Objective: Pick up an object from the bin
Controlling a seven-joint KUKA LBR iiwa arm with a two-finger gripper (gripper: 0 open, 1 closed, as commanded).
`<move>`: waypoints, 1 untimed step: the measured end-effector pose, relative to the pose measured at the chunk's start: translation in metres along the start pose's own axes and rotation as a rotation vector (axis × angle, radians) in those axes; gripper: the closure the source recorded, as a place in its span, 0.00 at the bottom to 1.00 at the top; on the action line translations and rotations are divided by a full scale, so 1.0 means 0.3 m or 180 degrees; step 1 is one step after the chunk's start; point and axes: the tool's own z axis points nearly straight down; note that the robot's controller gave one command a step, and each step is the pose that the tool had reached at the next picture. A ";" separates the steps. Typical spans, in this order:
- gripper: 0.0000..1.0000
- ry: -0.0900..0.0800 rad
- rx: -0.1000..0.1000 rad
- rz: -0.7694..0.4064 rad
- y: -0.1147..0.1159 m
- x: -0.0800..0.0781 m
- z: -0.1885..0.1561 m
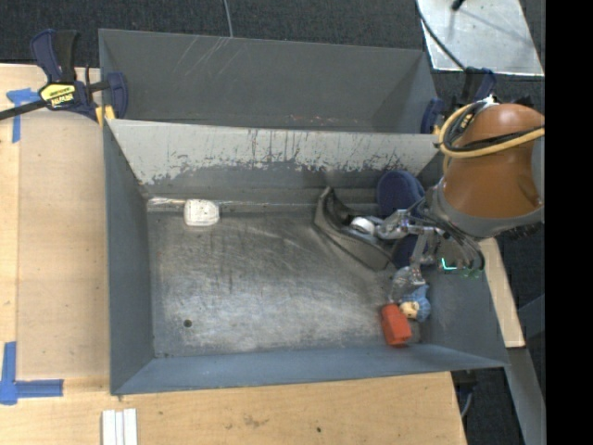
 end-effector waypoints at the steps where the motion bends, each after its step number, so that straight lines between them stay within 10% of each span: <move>1: 0.00 -0.0015 0.0000 -0.0365 -0.088 -0.297 0.060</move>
Offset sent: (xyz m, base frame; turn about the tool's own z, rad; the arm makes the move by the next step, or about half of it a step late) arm 0.0859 -0.0240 -0.0245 -0.1128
